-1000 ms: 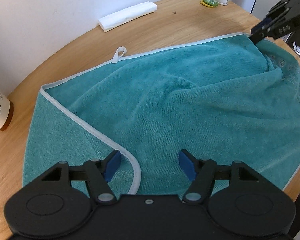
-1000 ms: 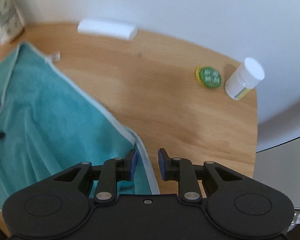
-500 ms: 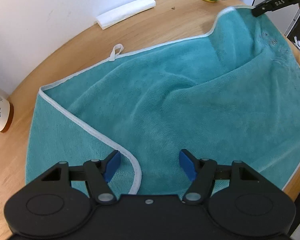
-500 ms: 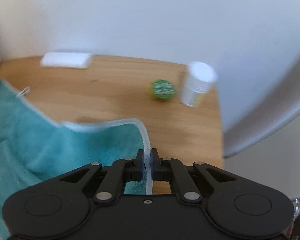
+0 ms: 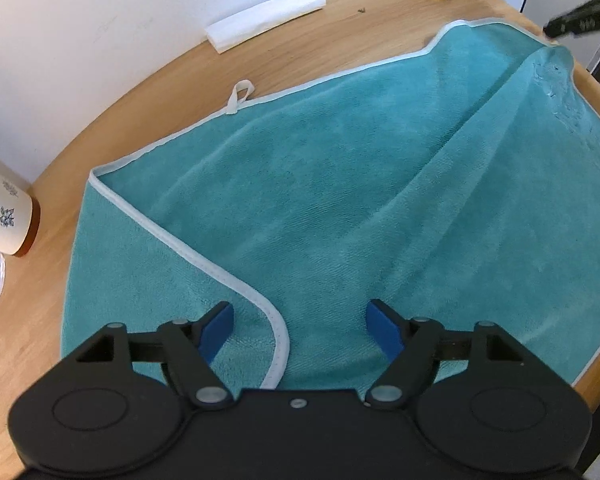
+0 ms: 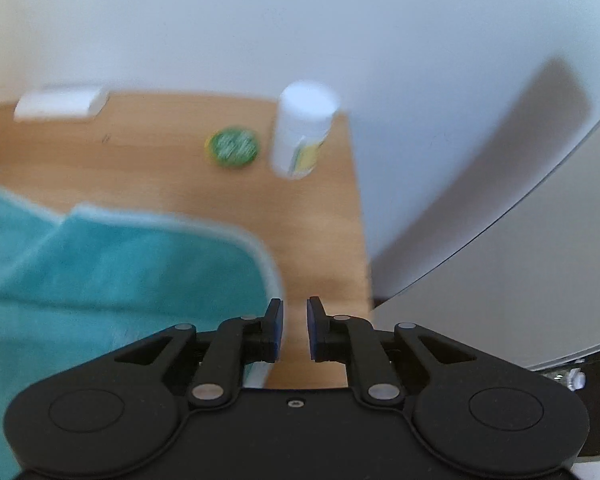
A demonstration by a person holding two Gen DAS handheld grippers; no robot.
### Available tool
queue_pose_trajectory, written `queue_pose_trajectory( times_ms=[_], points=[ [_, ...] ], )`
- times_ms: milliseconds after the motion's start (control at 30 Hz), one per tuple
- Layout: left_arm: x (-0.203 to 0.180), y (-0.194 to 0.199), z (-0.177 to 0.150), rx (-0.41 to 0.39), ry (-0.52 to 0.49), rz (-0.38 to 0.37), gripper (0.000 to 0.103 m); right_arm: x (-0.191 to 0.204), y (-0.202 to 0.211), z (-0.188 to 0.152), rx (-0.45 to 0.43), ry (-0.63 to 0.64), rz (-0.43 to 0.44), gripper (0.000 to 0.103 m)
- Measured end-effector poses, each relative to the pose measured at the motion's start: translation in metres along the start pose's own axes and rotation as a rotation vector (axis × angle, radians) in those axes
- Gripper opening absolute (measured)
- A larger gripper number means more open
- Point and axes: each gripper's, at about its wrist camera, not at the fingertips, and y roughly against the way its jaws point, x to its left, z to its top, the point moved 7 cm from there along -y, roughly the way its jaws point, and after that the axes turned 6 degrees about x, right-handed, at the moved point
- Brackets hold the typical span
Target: Fold towel
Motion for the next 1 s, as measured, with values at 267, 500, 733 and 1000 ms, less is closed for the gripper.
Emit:
queue_pose_trajectory(
  times_ms=[267,500,733,1000],
  points=[
    [0.002,-0.004,0.0,0.01,0.056,-0.022,0.075,0.075,-0.018,0.019,0.094,0.145,0.229,0.016],
    [0.012,0.025,-0.003,-0.073,0.102,-0.019,0.074,0.113,-0.016,0.023,0.098,0.231,0.231,0.021],
    [0.026,0.02,-0.025,-0.061,0.093,-0.026,0.074,0.128,-0.024,0.025,0.159,0.07,0.313,0.051],
    [0.035,0.007,-0.037,-0.075,0.052,0.043,0.072,0.136,-0.033,0.031,0.117,0.072,0.229,0.042]
  ],
)
